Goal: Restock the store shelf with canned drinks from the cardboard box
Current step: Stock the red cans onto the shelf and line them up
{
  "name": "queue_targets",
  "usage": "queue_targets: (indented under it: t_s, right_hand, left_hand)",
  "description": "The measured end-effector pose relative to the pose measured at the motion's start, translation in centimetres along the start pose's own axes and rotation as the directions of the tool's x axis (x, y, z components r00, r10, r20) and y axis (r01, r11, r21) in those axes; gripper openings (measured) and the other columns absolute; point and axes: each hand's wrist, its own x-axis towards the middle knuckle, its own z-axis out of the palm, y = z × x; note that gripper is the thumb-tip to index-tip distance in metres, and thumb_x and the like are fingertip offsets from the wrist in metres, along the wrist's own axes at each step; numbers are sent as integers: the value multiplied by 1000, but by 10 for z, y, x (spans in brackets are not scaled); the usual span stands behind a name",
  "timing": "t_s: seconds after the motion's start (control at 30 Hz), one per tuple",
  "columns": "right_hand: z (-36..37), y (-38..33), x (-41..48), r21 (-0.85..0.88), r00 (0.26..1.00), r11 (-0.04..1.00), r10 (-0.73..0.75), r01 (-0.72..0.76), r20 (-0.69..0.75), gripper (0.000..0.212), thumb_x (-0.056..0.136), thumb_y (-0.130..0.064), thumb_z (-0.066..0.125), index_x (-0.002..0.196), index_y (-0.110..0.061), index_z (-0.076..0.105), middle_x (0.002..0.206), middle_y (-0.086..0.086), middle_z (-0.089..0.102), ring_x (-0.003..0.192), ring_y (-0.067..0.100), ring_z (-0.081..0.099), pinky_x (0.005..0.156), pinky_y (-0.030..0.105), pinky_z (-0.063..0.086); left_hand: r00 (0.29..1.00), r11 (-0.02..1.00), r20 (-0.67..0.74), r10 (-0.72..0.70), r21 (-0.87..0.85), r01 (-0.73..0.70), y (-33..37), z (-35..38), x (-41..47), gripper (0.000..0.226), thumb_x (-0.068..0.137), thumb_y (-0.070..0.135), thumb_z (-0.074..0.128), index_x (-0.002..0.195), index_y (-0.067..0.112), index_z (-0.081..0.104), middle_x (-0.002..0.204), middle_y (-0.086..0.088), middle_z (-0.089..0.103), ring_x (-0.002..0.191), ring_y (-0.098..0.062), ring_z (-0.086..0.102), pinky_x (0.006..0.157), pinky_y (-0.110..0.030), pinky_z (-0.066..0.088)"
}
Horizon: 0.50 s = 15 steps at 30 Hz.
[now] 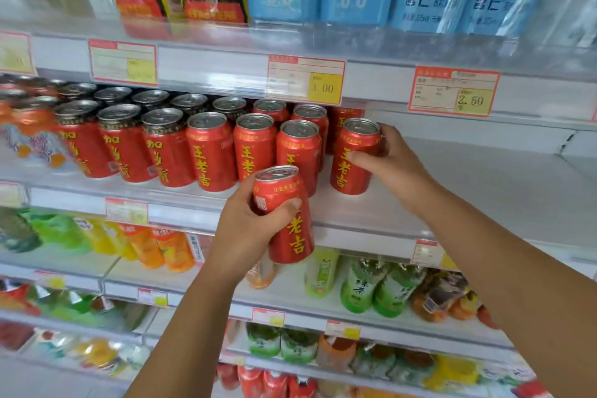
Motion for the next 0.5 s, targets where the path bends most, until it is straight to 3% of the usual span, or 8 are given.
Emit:
queue_targets:
  t_s: [0.13,0.33,0.5]
  right_hand:
    - [1,9,-6,-137,999,990,-26,29,24,85,74,-28,82,143,-32,32,118,-5,54,104,12,55,85,27,43]
    - [9,24,12,-183,997,983,16,-29,-71,64,75,-34,80,124,-14,44,118,3,60,102,17,60,83,27,44]
    - [19,31,23,-178,996,984,-10,-6,-90,60,78,-34,78,123,-12,45,117,4,59,107,20,59,88,30,44]
  left_hand:
    - [1000,999,-5,-7,43,8,-2,1,0,47,66,39,75,111,33,64,100,11,73,92,-5,70,81,-27,54]
    - [1000,998,-5,-10,59,10,-2,3,-1,44,68,37,74,110,34,63,98,13,73,91,-5,69,82,-27,54]
    - [1000,998,-13,-19,60,19,-3,3,-2,53,68,39,74,119,32,61,100,13,72,92,-4,69,80,-26,54]
